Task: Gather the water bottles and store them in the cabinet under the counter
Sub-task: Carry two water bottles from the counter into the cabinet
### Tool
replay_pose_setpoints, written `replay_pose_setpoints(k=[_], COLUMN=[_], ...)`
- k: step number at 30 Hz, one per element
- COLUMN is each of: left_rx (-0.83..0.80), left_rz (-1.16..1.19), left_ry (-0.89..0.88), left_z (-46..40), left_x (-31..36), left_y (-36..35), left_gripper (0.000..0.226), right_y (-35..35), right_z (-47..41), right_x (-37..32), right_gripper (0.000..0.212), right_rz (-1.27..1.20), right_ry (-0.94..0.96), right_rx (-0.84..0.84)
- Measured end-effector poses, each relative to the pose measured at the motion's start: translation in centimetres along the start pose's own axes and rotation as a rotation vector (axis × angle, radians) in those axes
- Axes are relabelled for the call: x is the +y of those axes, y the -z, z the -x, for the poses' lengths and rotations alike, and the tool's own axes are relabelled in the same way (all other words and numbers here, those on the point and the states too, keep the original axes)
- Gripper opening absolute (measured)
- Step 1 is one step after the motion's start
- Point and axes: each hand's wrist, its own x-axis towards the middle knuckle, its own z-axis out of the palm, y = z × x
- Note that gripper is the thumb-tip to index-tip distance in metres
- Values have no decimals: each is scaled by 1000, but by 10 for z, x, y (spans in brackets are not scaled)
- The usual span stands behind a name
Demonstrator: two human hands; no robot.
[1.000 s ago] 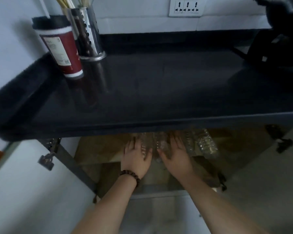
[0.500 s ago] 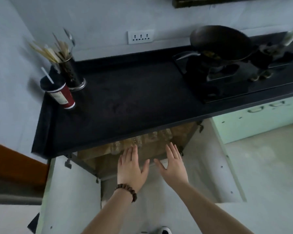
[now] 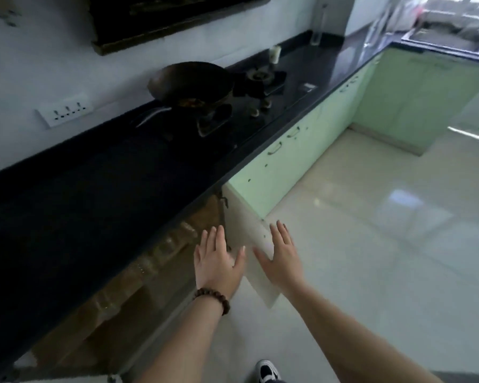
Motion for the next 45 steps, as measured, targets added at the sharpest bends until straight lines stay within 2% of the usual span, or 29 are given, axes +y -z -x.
replay_pose_setpoints(k=[9, 16, 24, 32, 40, 45], left_rx=[-183, -228, -239, -208, -170, -125], left_rz=[1, -1, 18, 23, 13, 26], left_ry=[-303, -453, -501, -473, -443, -419], left_z=[-14, -38, -97, -166, -244, -314], left_x=[120, 210, 337, 474, 557, 593], left_y=[-75, -133, -219, -287, -331, -361], left_gripper=[74, 81, 88, 89, 89, 80], right_y=[74, 130, 219, 335, 390, 414], right_z=[46, 36, -38, -122, -216, -298], right_x=[132, 207, 321, 425, 485, 521], right_gripper=[77, 76, 77, 75, 76, 75], right_rz=[-61, -88, -92, -72, -78, -107], right_ry=[-395, -527, -549, -532, -497, -458], right_rx=[313, 468, 527, 533, 515, 498])
